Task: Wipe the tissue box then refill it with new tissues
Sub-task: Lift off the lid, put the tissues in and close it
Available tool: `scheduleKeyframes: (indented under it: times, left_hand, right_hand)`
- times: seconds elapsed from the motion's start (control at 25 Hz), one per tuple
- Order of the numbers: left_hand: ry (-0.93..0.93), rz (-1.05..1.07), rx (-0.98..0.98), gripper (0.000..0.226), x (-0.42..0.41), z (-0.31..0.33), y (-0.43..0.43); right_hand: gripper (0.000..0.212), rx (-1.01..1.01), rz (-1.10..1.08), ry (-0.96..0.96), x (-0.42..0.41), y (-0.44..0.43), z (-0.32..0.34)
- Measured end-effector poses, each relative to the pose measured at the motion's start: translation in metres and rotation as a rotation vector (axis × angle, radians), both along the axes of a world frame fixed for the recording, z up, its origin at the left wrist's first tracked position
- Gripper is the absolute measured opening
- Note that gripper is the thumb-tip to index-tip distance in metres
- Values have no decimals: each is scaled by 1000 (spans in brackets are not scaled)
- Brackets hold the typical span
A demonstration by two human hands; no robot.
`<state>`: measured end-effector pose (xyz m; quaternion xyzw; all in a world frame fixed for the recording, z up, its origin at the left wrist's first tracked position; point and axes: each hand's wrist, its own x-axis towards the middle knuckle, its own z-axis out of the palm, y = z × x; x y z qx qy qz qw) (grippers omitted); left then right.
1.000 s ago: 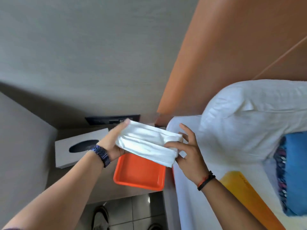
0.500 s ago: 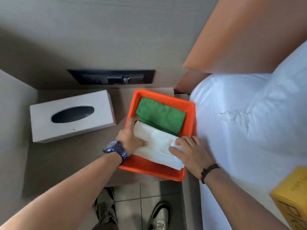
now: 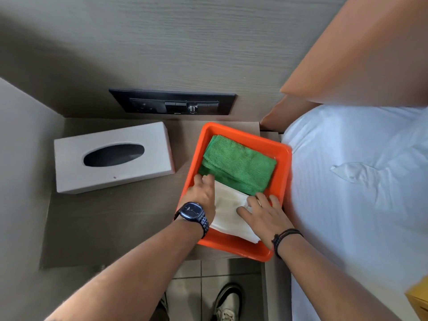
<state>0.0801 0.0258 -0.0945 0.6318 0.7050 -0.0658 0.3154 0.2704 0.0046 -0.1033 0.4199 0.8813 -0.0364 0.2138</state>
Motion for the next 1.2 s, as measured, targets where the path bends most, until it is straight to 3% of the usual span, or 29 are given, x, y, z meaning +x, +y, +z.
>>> scheduleKeyframes:
  times: [0.08, 0.16, 0.24, 0.36, 0.44, 0.56, 0.6, 0.72, 0.92, 1.08, 1.2]
  left_hand:
    - [-130, 46, 98, 62, -10, 16, -8]
    - [-251, 181, 356, 45, -40, 38, -17]
    - [-283, 437, 527, 28, -88, 56, -22]
    - [-260, 959, 545, 26, -175, 61, -15]
    - [-180, 1188, 465, 40, -231, 45, -8]
    - [-159, 1244, 255, 69, -271, 22, -5]
    - [-236, 1265, 212, 68, -276, 18, -4]
    - [-434, 1261, 191, 38, -283, 6, 0]
    - [-491, 1329, 275, 30, -283, -7, -2]
    - [-515, 1396, 257, 56, -281, -2, 0]
    - [-472, 1372, 240, 67, -279, -3, 5]
  right_hand:
    - [66, -102, 37, -3, -1, 3, 18]
    - [53, -155, -29, 60, -9, 11, 46]
    - [36, -58, -221, 295, -32, 24, 68]
    - [18, -8, -508, 737, -99, 46, 75]
    - [16, -113, -690, 878, -155, 63, 69]
    - [30, -301, -888, 811, -210, 82, 55]
    - [38, -347, -924, 776, -222, 86, 48]
    - [50, -301, -1038, 737, -252, 101, 27]
    - [34, -279, -1134, 701, -263, 123, 9]
    - [22, -362, -1170, 700, -256, 129, 10]
    - [25, -392, -1193, 702, -253, 133, 10]
